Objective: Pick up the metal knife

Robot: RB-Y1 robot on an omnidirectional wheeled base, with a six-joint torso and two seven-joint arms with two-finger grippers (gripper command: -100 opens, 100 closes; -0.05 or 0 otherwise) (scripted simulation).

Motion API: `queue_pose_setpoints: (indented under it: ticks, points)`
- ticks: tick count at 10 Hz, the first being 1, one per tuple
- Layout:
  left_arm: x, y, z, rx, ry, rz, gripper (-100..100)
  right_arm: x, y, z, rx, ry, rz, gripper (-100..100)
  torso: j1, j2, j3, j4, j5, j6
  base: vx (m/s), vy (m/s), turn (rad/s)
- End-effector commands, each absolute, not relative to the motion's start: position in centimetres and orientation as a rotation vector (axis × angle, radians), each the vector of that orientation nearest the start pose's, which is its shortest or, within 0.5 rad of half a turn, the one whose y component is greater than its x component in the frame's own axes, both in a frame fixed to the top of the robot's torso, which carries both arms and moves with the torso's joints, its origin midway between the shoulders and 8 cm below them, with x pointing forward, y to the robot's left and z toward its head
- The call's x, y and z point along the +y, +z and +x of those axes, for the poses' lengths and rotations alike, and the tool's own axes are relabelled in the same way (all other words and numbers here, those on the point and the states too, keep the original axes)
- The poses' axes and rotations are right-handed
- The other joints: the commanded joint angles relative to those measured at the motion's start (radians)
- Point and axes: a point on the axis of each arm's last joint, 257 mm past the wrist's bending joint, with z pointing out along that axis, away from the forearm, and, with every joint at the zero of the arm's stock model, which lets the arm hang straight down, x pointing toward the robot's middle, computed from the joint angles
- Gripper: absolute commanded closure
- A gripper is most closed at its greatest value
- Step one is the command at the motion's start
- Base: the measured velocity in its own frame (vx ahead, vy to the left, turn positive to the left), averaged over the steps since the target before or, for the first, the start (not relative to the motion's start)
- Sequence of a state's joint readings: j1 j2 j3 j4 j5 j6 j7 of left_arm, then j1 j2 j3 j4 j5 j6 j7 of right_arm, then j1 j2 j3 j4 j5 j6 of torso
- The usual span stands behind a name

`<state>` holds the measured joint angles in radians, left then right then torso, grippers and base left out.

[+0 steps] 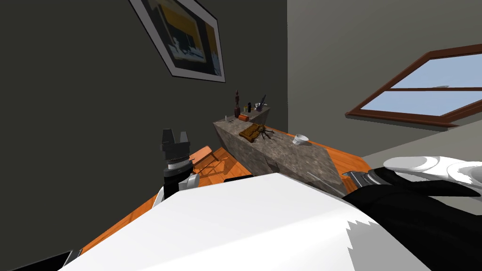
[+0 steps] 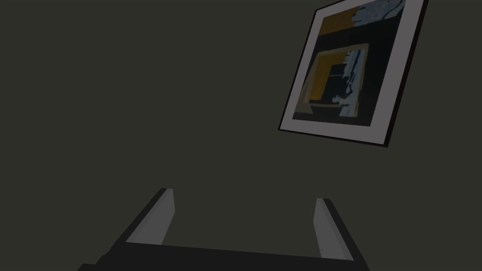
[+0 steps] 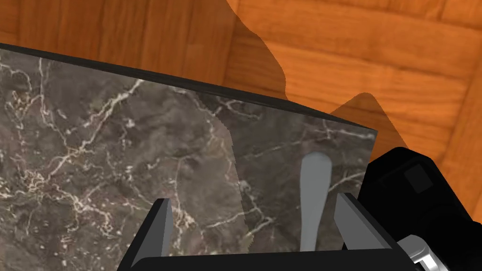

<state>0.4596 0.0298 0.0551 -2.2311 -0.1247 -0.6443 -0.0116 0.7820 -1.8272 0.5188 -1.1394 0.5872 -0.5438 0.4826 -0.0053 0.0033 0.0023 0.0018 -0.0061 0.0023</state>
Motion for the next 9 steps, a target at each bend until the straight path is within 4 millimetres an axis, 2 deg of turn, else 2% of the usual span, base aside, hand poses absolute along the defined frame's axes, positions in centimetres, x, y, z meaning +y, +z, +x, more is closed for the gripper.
queue_pose_setpoints:
  ticks: [1, 2, 3, 5, 6, 7, 8, 9]
  points:
    - [26.8, 4.0, 33.2, 0.625, -1.209, -0.437, 0, -72.4, -30.1, 4.2, 2.877, -0.255, -1.385, -100, 0.0, 0.0, 0.0, 0.0, 0.0, 0.0, 0.016, 0.01, 0.01]
    - [26.8, 4.0, 33.2, 0.625, -1.209, -0.437, 0, -72.4, -30.1, 4.2, 2.877, -0.255, -1.385, -100, 0.0, 0.0, 0.0, 0.0, 0.0, 0.0, 0.017, 0.014, 0.002]
    - [26.8, 4.0, 33.2, 0.625, -1.209, -0.437, 0, -70.1, -31.3, 4.9, 2.856, -0.17, -1.305, -100, 0.0, 0.0, 0.0, 0.0, 0.0, 0.0, 0.017, 0.02, 0.006]
    - [26.8, 4.0, 33.2, 0.625, -1.209, -0.437, 0, -70.1, -31.3, 4.9, 2.856, -0.17, -1.305, -100, 0.0, 0.0, 0.0, 0.0, 0.0, 0.0, 0.01, 0.01, 0.001]
    - [26.8, 4.0, 33.2, 0.625, -1.209, -0.437, 0, -68.2, -32.2, 5.5, 2.833, -0.099, -1.24, -100, 0.0, 0.0, 0.0, 0.0, 0.0, 0.0, 0.012, 0.005, 0.004]
    - [26.8, 4.0, 33.2, 0.625, -1.209, -0.437, 0, -68.2, -32.2, 5.5, 2.833, -0.099, -1.24, -100, 0.0, 0.0, 0.0, 0.0, 0.0, 0.0, 0.011, 0.008, 0.001]
    - [26.8, 4.0, 33.2, 0.625, -1.209, -0.437, 0, -66.7, -32.8, 6.1, 2.813, -0.046, -1.195, -100, 0.0, 0.0, 0.0, 0.0, 0.0, 0.0, 0.011, 0.009, -0.001]
    - [26.8, 4.0, 33.2, 0.625, -1.209, -0.437, 0, -66.1, -33.0, 6.3, 2.805, -0.028, -1.18, -100, 0.0, 0.0, 0.0, 0.0, 0.0, 0.0, 0.011, 0.01, 0.0]
